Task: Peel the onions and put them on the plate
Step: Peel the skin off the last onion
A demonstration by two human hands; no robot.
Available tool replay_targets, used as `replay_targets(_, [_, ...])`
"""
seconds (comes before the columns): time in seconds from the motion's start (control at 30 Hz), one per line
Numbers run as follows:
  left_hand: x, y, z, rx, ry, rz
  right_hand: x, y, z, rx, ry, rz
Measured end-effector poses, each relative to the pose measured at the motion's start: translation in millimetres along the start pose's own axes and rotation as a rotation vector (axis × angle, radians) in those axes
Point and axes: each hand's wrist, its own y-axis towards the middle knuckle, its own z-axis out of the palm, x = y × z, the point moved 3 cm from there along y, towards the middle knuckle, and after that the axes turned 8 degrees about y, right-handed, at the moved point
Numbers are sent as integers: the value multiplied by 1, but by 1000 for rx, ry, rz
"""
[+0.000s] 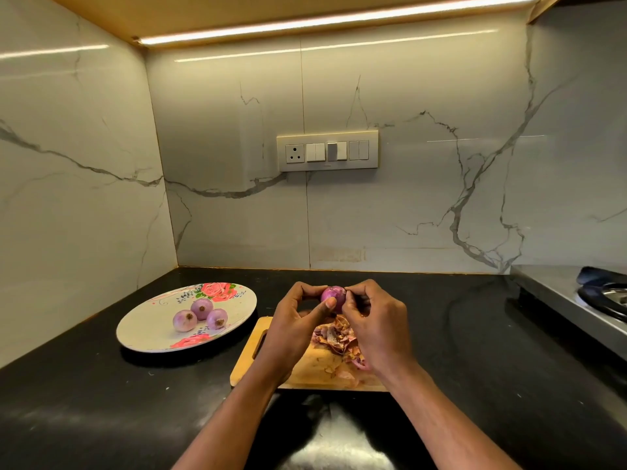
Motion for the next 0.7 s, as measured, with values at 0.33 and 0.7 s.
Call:
replay_targets(0.33, [6, 6, -7, 15, -128, -54, -8, 3, -1, 111, 367, 293])
replay_targets(0.7, [8, 8, -10, -46, -82, -53, -8, 2, 3, 118, 265, 197])
